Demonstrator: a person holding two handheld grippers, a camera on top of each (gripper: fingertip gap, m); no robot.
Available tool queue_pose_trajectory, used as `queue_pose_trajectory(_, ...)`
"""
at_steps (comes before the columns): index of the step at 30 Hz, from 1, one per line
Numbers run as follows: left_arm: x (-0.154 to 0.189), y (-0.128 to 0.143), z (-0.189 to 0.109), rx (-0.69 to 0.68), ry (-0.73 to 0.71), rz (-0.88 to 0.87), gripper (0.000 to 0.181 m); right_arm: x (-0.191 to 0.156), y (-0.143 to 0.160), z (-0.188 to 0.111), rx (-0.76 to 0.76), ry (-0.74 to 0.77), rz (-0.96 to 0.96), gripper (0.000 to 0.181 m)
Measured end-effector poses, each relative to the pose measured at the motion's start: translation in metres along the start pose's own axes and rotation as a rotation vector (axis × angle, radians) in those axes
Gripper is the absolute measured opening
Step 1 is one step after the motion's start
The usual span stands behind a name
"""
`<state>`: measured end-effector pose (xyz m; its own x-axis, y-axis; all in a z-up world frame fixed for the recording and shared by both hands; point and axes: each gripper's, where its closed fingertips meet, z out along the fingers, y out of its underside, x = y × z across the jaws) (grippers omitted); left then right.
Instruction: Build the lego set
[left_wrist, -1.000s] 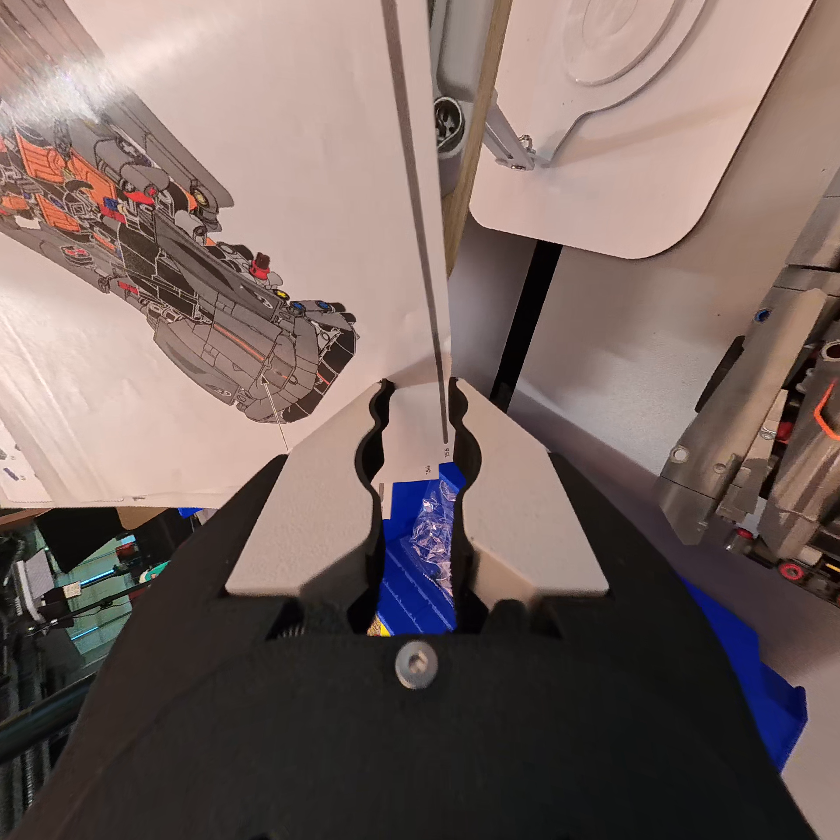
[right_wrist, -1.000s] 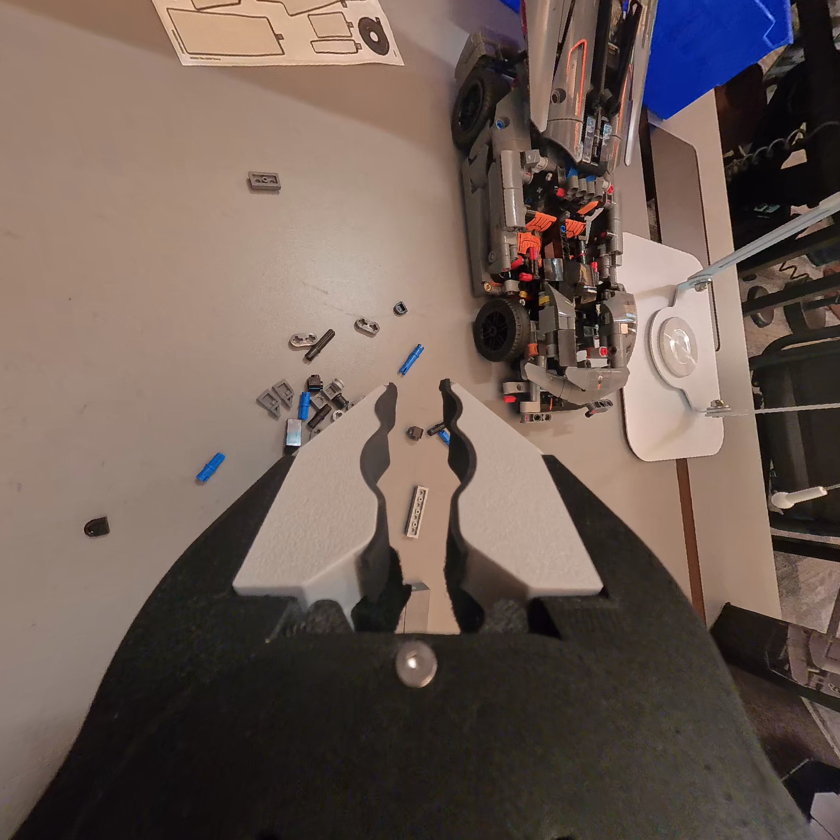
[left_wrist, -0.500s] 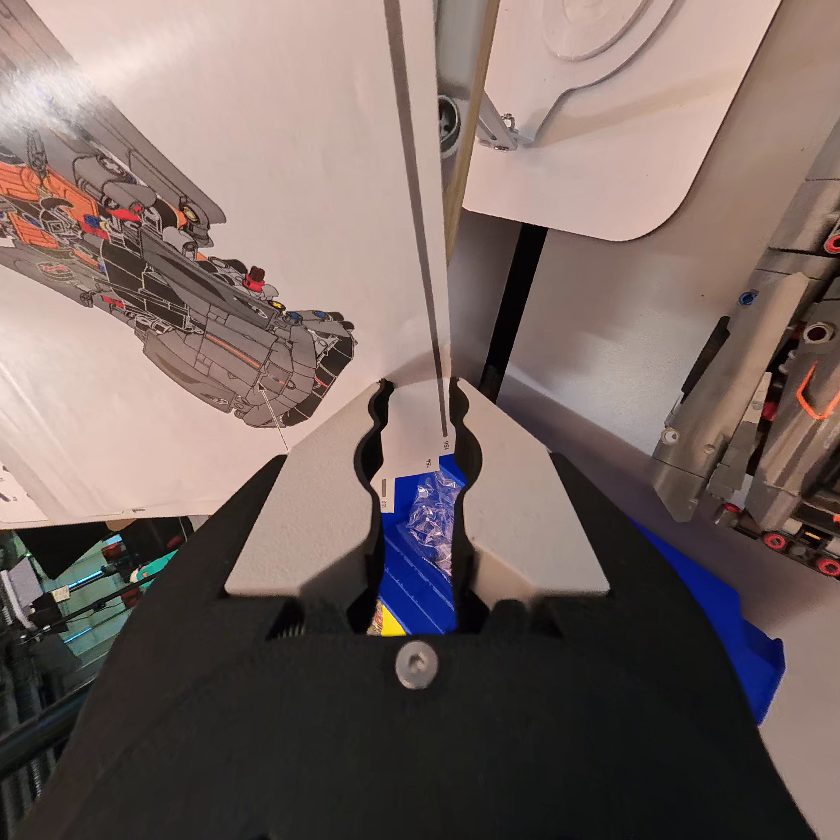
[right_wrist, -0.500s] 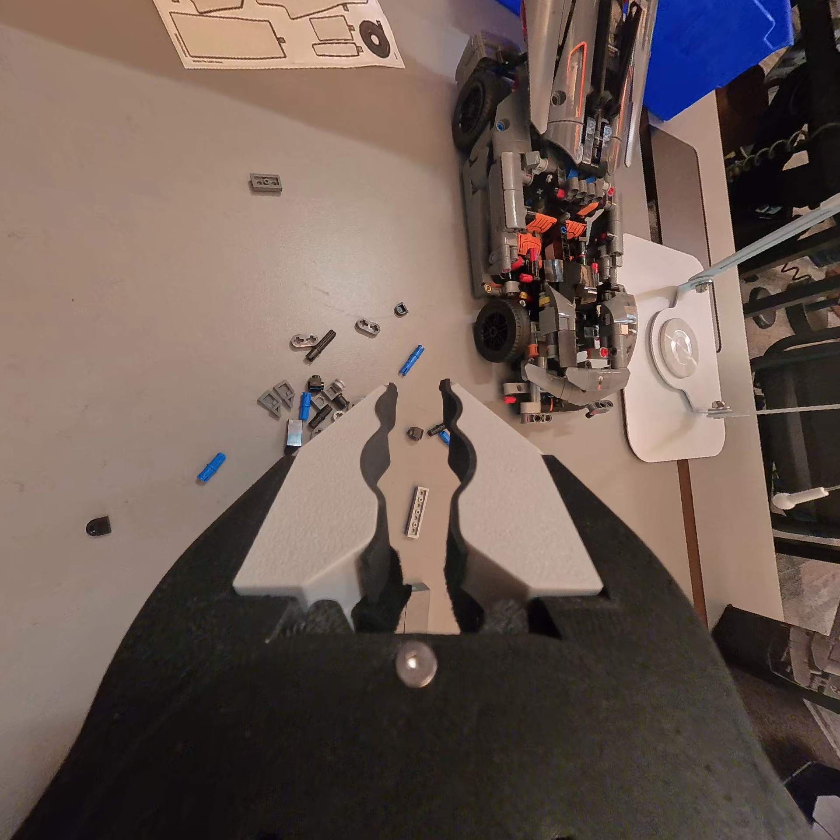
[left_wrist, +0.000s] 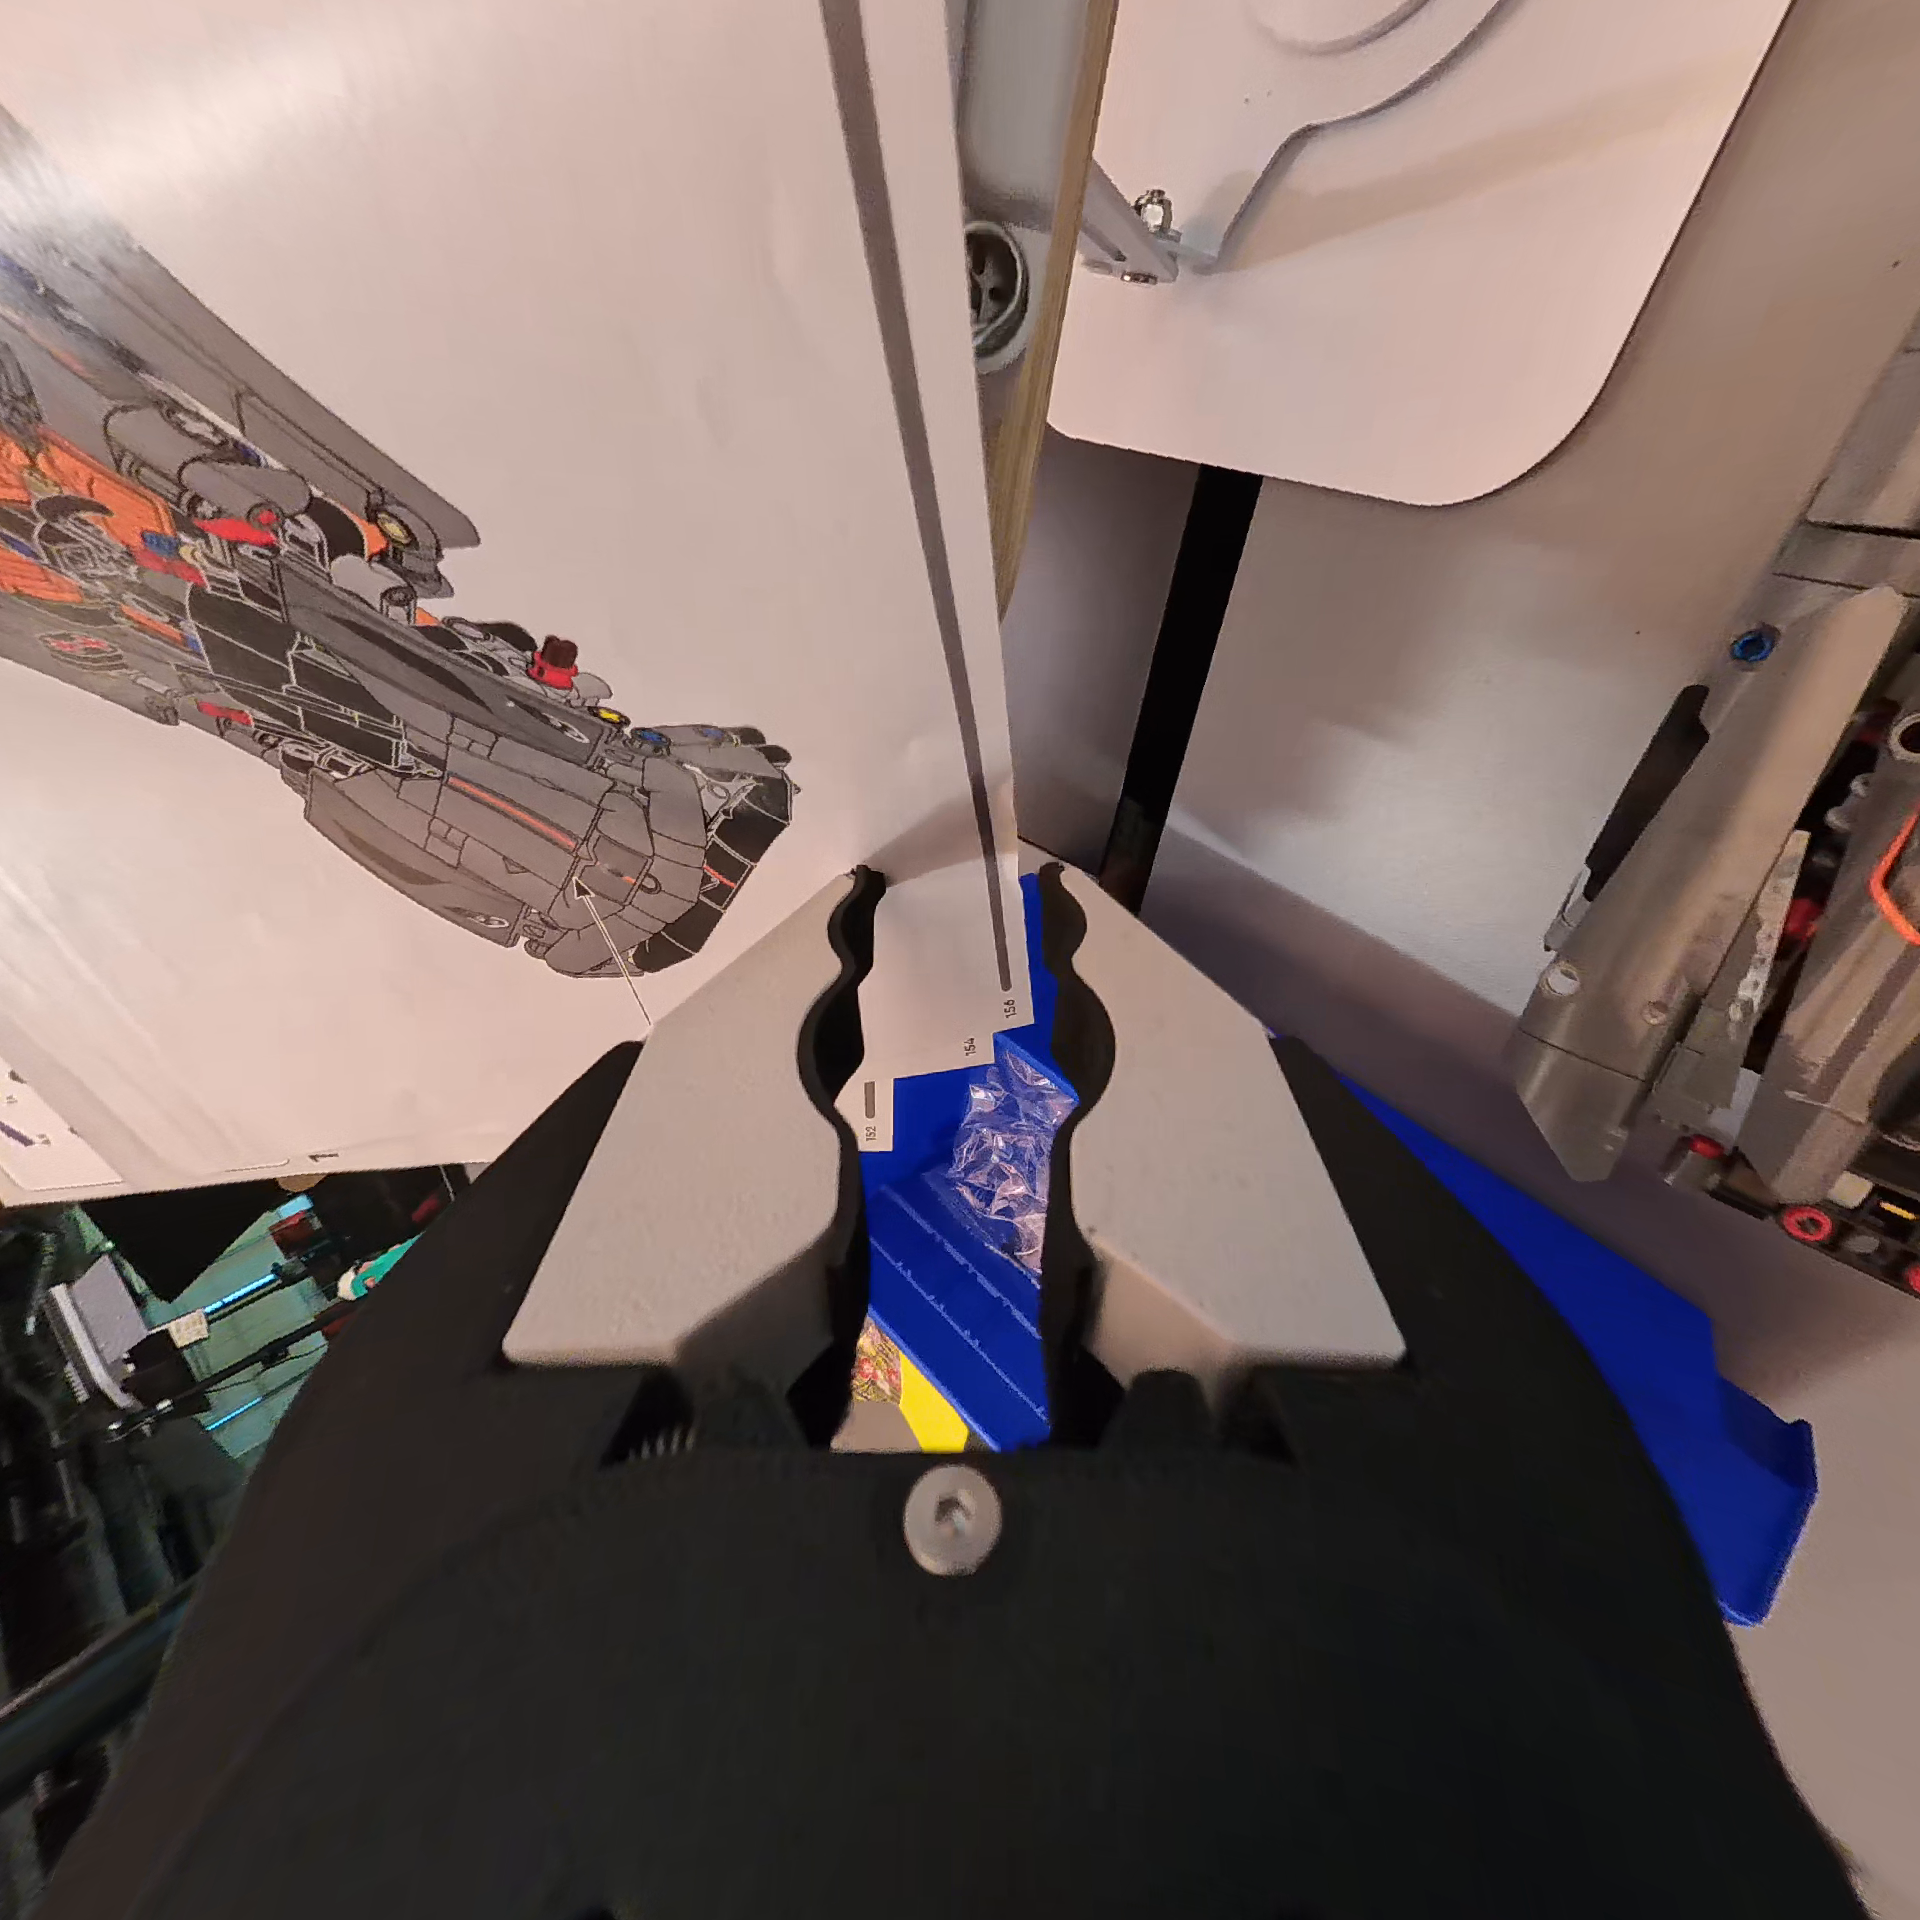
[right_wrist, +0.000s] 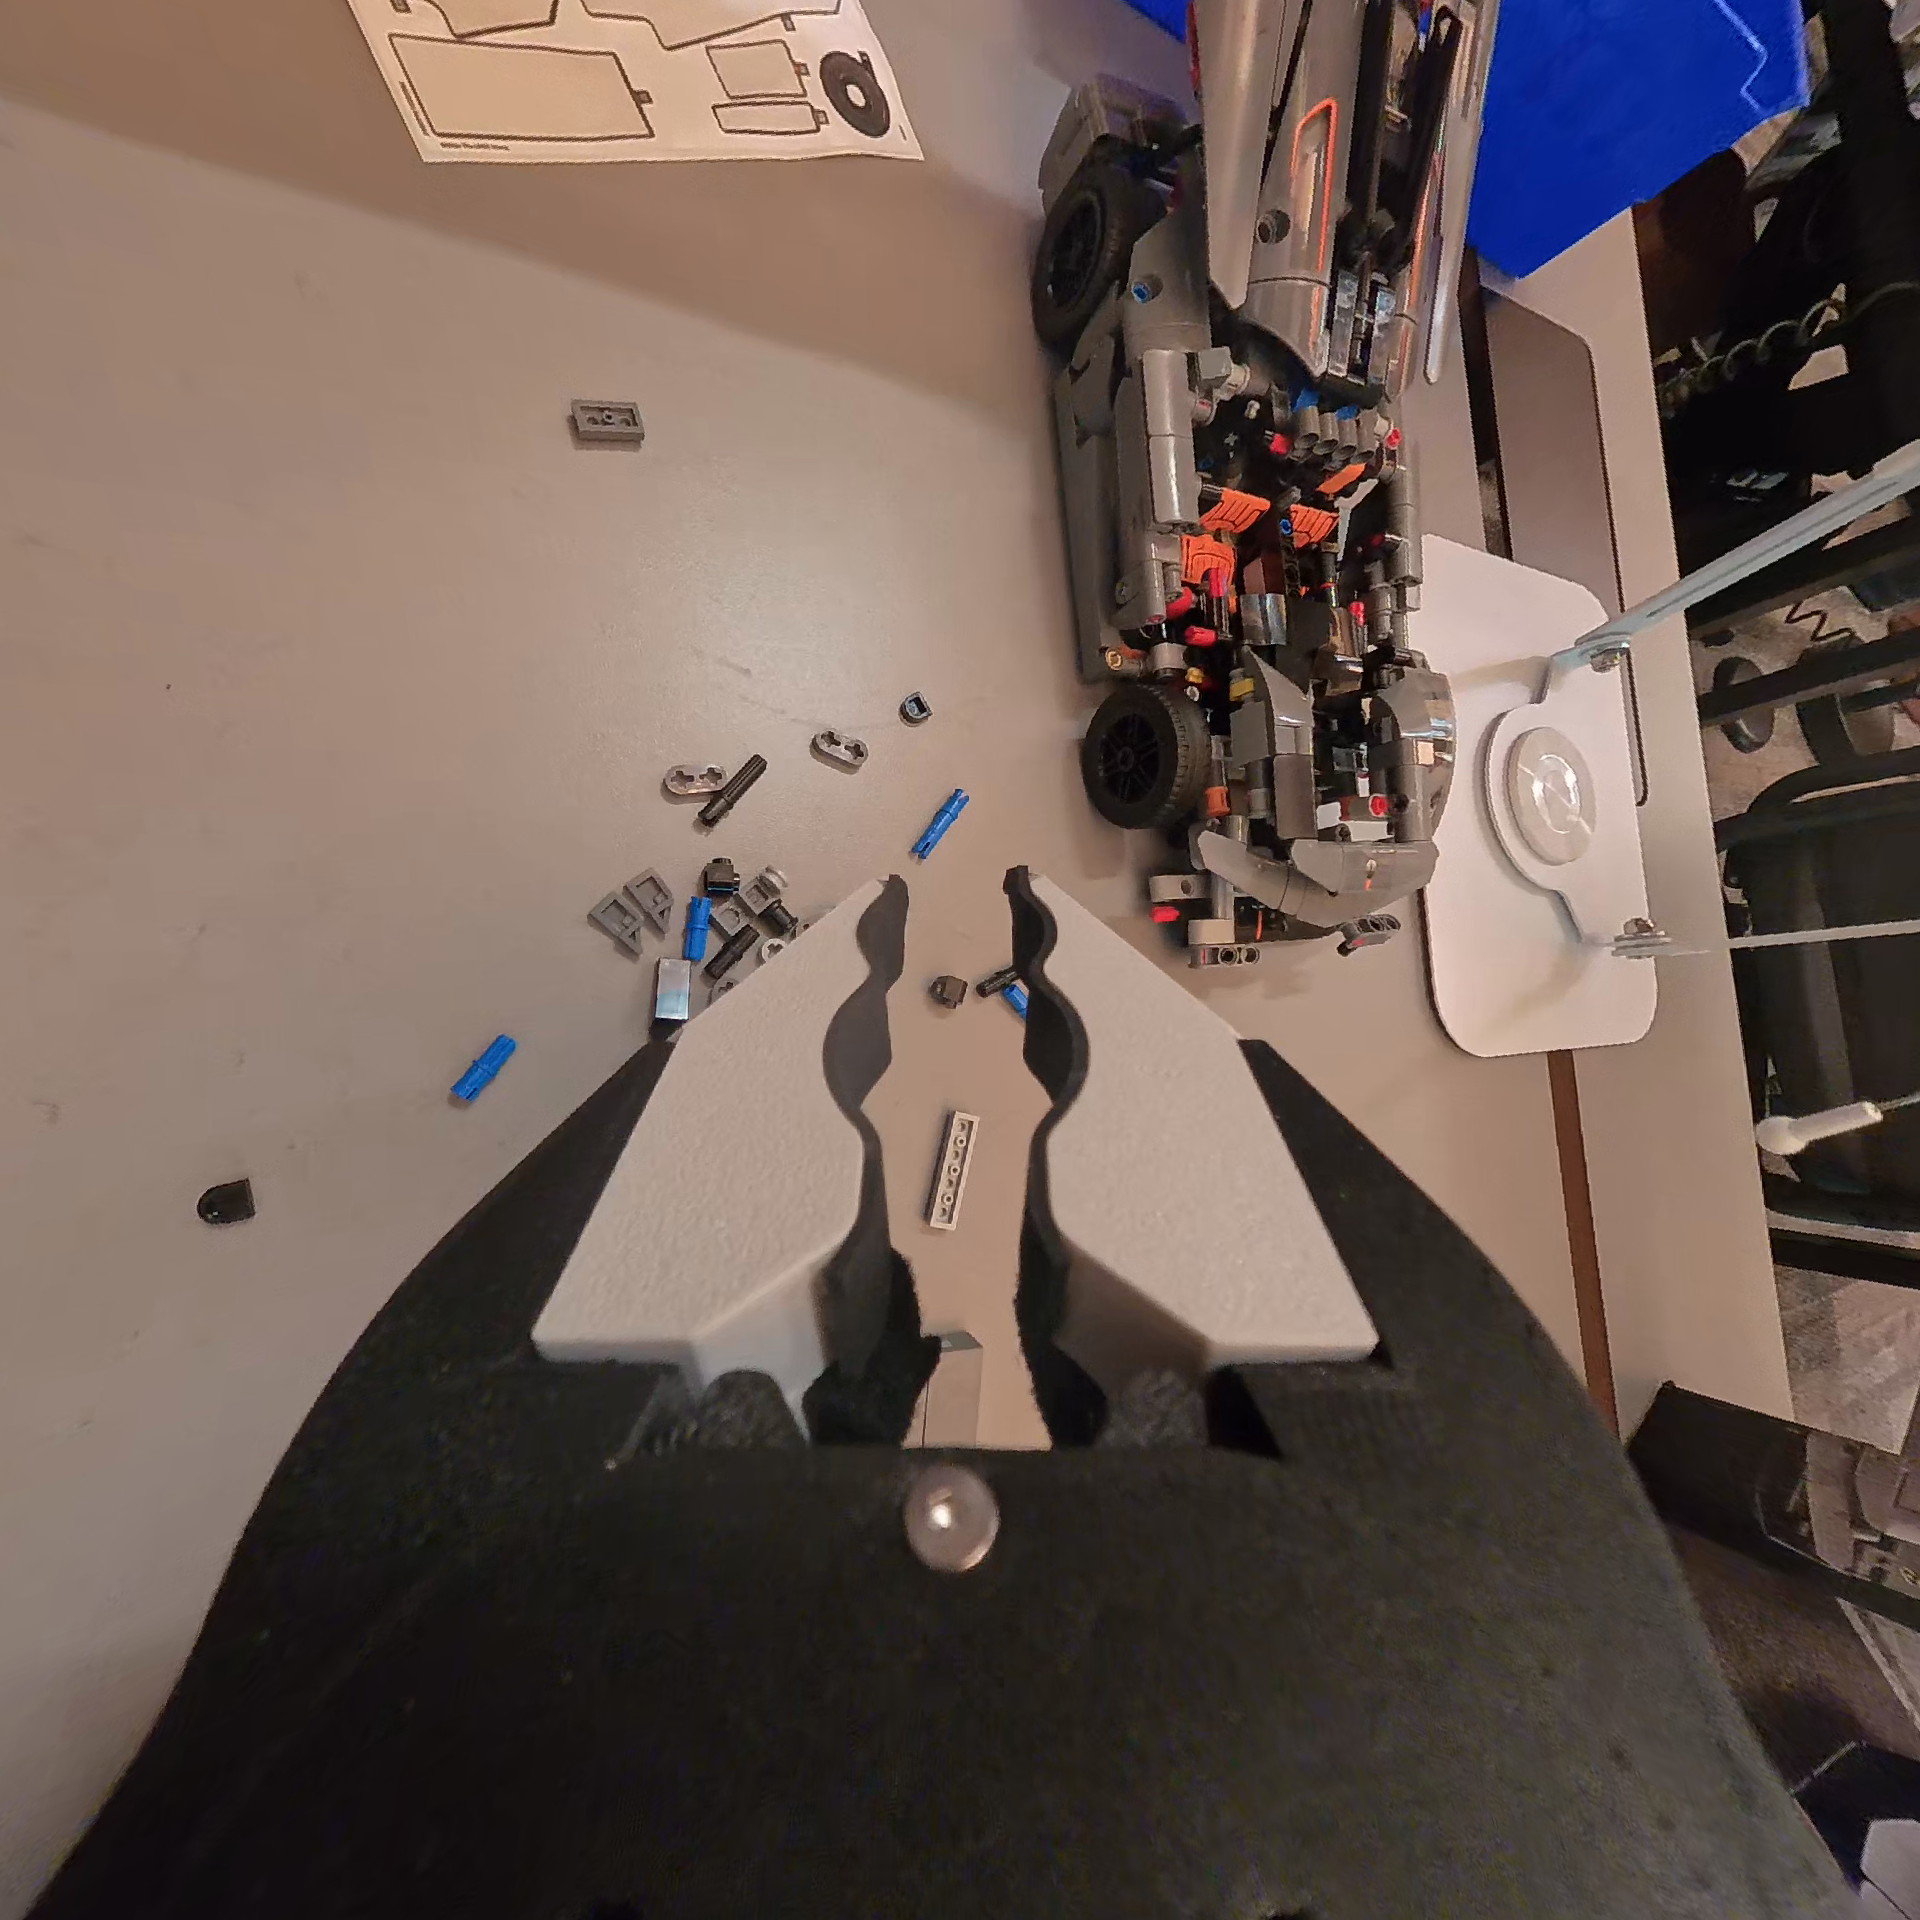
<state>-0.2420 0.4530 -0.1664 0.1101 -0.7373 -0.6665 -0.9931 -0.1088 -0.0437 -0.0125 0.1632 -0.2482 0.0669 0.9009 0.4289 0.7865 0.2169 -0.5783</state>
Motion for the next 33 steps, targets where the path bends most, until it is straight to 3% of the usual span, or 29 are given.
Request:
queue_pose_trajectory(29,-0.0036,0.0009,-0.0001,-0.037,0.002,0.038,0.018,0.0001,0.0010,-0.0003,0.000,-0.007,0.006,0.019)
queue_pose_trajectory(33,-0.0101,0.0030,-0.0007,-0.056,-0.035,0.060,0.001,0.0001,0.0013,-0.0001,-0.001,-0.007,0.006,0.019)
